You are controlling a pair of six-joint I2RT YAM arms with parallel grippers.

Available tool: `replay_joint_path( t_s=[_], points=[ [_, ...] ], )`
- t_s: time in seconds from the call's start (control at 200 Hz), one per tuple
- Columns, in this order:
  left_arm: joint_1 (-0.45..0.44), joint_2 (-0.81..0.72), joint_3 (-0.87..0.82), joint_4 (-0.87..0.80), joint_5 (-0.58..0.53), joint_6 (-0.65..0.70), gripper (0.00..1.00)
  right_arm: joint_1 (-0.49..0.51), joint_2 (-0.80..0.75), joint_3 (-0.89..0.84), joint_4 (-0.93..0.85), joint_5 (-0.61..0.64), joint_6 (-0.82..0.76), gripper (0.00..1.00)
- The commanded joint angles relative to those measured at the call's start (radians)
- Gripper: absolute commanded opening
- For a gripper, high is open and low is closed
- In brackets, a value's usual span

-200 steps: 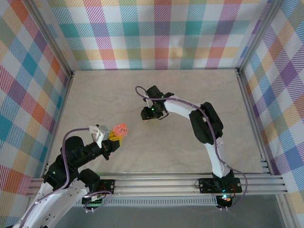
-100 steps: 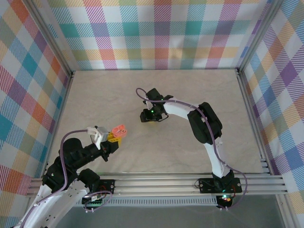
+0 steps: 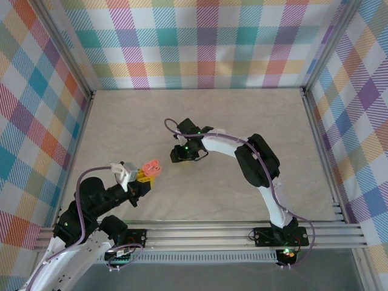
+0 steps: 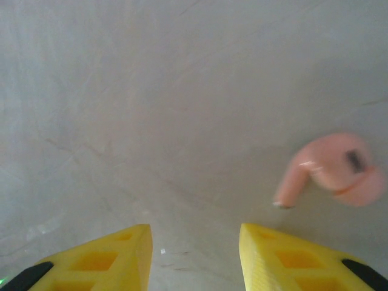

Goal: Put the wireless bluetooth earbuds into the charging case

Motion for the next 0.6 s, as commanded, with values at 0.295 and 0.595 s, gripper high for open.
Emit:
replay_joint_path(
  t_s=[0.295, 0.595],
  points=[
    [0.011, -0.029, 0.029, -0.005, -0.01, -0.005, 0.11, 0.003, -0.099, 0.014, -0.084, 0.083, 0.032, 0.43],
    [0.011, -0.03, 0.019, 0.005, -0.008, -0.004, 0.11, -0.044, -0.108, 0.049, -0.095, 0.1, 0.047, 0.42]
  ],
)
